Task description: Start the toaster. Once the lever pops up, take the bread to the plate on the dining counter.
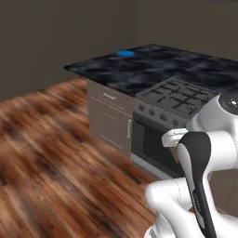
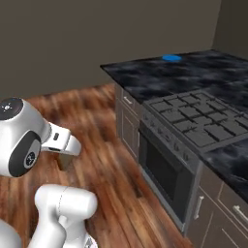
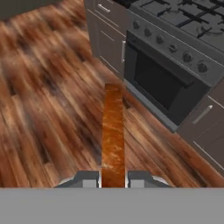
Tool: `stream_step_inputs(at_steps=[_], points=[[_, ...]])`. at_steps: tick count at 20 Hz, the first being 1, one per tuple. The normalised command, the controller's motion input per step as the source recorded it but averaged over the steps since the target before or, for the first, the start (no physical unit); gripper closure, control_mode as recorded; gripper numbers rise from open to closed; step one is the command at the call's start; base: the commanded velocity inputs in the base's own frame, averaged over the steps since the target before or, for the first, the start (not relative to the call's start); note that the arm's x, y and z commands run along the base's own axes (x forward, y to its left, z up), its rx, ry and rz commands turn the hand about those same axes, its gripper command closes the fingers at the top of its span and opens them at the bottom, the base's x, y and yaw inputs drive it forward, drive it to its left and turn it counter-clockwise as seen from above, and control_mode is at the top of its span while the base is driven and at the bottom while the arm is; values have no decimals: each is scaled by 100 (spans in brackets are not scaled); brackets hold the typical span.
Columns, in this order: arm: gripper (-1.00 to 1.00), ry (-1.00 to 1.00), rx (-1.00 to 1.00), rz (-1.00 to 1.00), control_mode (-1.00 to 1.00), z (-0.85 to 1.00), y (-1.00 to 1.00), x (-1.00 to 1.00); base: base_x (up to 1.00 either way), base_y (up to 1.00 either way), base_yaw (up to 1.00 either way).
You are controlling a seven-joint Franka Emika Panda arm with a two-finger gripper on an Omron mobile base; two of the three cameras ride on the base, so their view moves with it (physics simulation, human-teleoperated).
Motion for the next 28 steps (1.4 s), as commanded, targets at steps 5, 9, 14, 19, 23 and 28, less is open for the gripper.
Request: stream_step_inputs(at_steps=[5,9,14,19,23,28], points=[[100,0,0,0,100,0,0,0,100,100,-47],[100,0,0,0,100,0,0,0,100,100,-49],[100,0,0,0,100,0,0,0,100,100,-50],[100,0,0,0,100,0,0,0,94,100,-54],[100,0,0,0,100,0,0,0,92,100,-54],[100,0,0,0,100,0,0,0,91,100,-53]])
